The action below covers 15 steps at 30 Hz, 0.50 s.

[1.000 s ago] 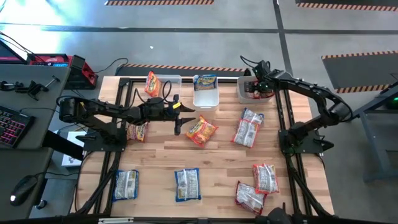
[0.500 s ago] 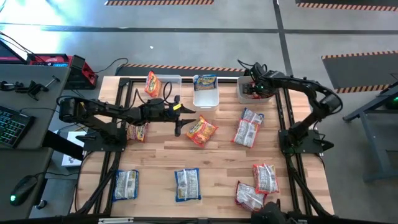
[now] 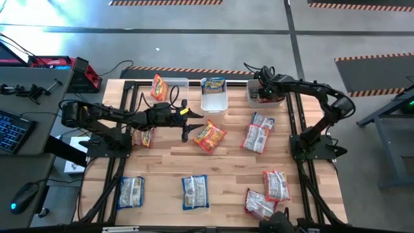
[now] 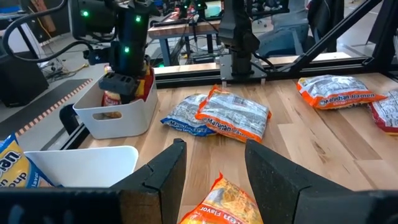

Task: Sort Maruchan noodles
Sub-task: Put the middle red noodle pack into the gray bin

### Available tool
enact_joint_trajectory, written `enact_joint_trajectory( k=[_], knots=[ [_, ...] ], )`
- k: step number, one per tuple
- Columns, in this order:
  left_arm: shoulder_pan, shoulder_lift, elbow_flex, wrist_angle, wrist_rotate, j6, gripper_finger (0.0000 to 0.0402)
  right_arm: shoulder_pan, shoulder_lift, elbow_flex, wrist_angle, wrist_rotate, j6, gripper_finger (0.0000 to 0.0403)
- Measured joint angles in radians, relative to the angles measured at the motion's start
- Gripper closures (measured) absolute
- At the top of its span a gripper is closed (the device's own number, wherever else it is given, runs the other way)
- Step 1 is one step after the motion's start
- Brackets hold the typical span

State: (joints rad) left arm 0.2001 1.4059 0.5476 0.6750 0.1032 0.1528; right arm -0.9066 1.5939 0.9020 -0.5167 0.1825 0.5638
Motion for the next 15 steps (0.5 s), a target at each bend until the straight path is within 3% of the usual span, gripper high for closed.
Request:
enact_joint_trajectory(
  k=[5,15],
  knots=[
    [0.000,0.000,0.000,-0.001,0.000,0.001,0.0248,-0.002,-0.040,0.012,-0.049,0.003,-0.029,0.0381],
    [0.000,0.000,0.000,-0.001,0.000,0.001,0.0248,-0.003,-0.083,0.192,-0.299,0.067,-0.195,0.0399]
  ],
)
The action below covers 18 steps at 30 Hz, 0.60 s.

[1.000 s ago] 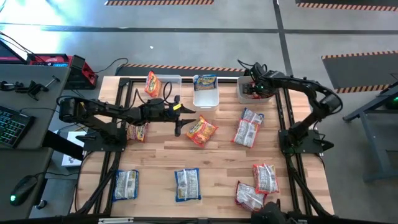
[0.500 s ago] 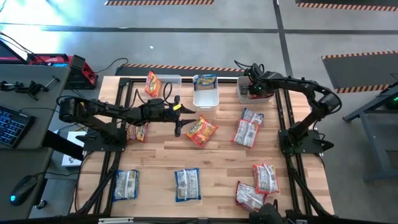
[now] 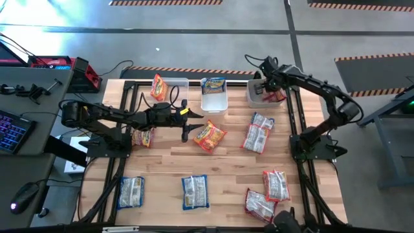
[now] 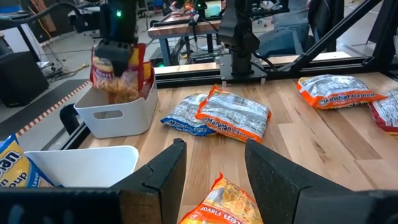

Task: Sort Maruchan noodles
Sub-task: Put the middle red noodle pack into the gray bin

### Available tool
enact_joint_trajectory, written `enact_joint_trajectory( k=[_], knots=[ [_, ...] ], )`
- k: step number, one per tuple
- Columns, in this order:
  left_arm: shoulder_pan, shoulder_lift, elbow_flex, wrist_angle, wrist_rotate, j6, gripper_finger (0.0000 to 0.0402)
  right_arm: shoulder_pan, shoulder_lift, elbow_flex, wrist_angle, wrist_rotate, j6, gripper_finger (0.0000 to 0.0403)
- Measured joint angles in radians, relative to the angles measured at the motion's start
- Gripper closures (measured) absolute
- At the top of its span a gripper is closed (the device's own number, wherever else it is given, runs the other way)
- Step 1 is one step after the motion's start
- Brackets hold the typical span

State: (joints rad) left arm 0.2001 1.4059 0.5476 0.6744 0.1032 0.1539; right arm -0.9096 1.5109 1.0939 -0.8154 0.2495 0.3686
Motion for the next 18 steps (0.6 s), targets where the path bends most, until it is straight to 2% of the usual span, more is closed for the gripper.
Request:
enact_joint_trajectory(
  k=[4,7,18],
  knots=[
    [0.000,0.000,0.000,0.000,0.000,0.000,0.0248,0.000,0.025,0.003,-0.004,0.004,-0.110,0.0400],
    [0.000,0.000,0.000,0.000,0.000,0.000,0.0248,0.001,0.056,0.003,-0.016,0.053,-0.159,0.0401],
    [0.000,0.000,0.000,0.003,0.000,-0.001,0.0248,0.006,0.131,0.004,-0.004,0.112,-0.213,0.0402]
  ],
)
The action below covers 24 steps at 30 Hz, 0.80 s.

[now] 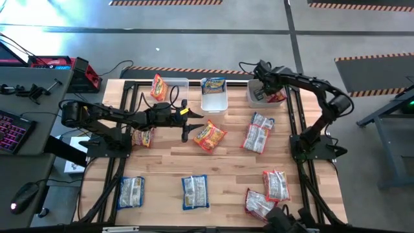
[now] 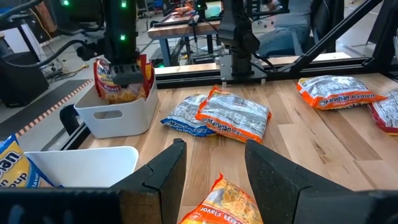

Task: Sort Maruchan noodles
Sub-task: Put the middle red noodle pack into the gray bin

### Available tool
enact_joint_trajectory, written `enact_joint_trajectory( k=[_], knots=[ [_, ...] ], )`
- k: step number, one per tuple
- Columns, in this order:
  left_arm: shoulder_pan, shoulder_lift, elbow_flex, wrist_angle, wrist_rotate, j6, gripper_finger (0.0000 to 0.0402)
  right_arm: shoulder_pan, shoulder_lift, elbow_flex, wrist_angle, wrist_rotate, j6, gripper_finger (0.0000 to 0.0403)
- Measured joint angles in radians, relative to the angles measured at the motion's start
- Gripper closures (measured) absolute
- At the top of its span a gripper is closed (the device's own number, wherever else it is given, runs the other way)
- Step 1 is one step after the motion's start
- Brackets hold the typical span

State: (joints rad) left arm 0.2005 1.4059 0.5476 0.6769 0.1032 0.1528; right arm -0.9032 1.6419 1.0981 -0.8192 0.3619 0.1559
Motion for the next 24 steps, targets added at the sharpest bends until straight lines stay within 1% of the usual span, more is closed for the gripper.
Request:
enact_joint_trajectory(
  k=[3,5,7,13,16,19,24],
  knots=[
    [0.000,0.000,0.000,0.000,0.000,0.000,0.0248,0.004,0.002,0.000,0.004,0.014,0.007,0.0397],
    [0.000,0.000,0.000,0.000,0.000,0.000,0.0248,0.009,0.003,0.000,0.004,0.023,0.017,0.0382],
    [0.000,0.000,0.000,0.001,0.000,0.000,0.0248,0.010,0.003,0.000,0.004,0.023,0.019,0.0357],
    [0.000,0.000,0.000,0.001,0.000,-0.003,0.0248,0.016,0.003,0.000,0.005,0.023,0.039,0.0259],
    [0.000,0.000,0.000,0.001,0.000,-0.003,0.0248,0.017,0.001,0.000,-0.004,0.018,0.047,0.0227],
    [0.000,0.000,0.000,0.001,0.000,-0.002,0.0248,0.025,-0.016,0.000,-0.014,0.018,0.045,0.0212],
    [0.000,0.000,0.000,0.001,0.000,-0.002,0.0248,0.034,-0.081,0.000,-0.020,0.033,0.034,0.0208]
  ],
)
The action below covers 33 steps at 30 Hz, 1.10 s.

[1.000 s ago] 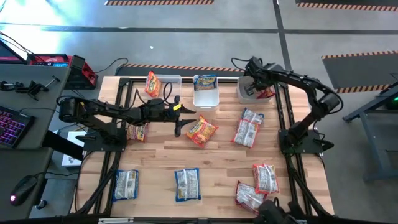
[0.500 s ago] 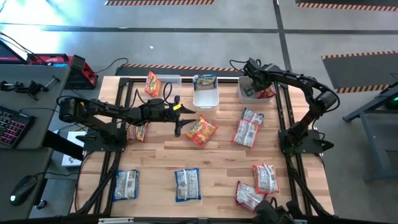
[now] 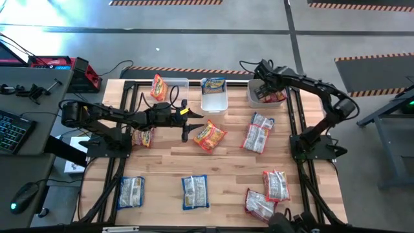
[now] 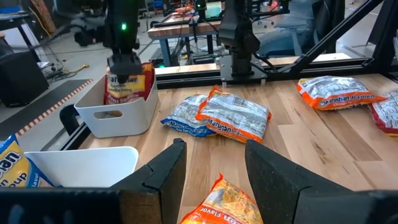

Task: Sort Maruchan noodles
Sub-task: Put the middle red noodle pack into the gray bin, then put the top blue noodle pack into the white bin

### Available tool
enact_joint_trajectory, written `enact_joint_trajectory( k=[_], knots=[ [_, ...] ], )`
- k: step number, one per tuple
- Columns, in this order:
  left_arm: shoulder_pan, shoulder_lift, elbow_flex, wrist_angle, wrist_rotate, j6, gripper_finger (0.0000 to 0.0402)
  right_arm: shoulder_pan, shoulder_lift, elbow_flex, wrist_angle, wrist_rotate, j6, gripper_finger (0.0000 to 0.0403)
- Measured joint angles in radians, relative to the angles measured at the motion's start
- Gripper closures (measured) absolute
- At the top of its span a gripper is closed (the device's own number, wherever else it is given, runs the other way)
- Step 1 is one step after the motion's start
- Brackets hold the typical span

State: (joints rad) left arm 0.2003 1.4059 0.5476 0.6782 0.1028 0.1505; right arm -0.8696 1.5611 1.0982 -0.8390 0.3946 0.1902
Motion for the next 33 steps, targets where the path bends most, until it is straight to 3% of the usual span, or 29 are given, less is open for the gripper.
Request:
enact_joint_trajectory(
  k=[12,16,20,24,29,33],
  knots=[
    [0.000,0.000,0.000,0.000,0.000,0.000,0.0248,0.038,-0.285,0.000,-0.105,0.001,-0.026,0.0215],
    [0.000,0.000,0.000,0.000,0.000,-0.008,0.0248,0.095,-0.396,0.000,-0.180,0.003,-0.007,0.0255],
    [0.000,0.000,0.000,0.000,-0.001,-0.016,0.0248,0.201,-0.503,-0.051,-0.183,0.048,0.042,0.0329],
    [-0.002,0.000,0.001,0.009,-0.001,-0.043,0.0248,0.331,-0.621,-0.210,-0.055,0.070,0.094,0.0394],
    [-0.028,0.038,0.060,-0.017,-0.003,-0.086,0.0248,0.502,-0.763,-0.470,0.321,0.068,0.099,0.0380],
    [-0.067,0.130,0.130,-0.047,-0.003,-0.120,0.0248,0.609,-0.833,-0.638,0.626,0.084,0.057,0.0397]
  ],
)
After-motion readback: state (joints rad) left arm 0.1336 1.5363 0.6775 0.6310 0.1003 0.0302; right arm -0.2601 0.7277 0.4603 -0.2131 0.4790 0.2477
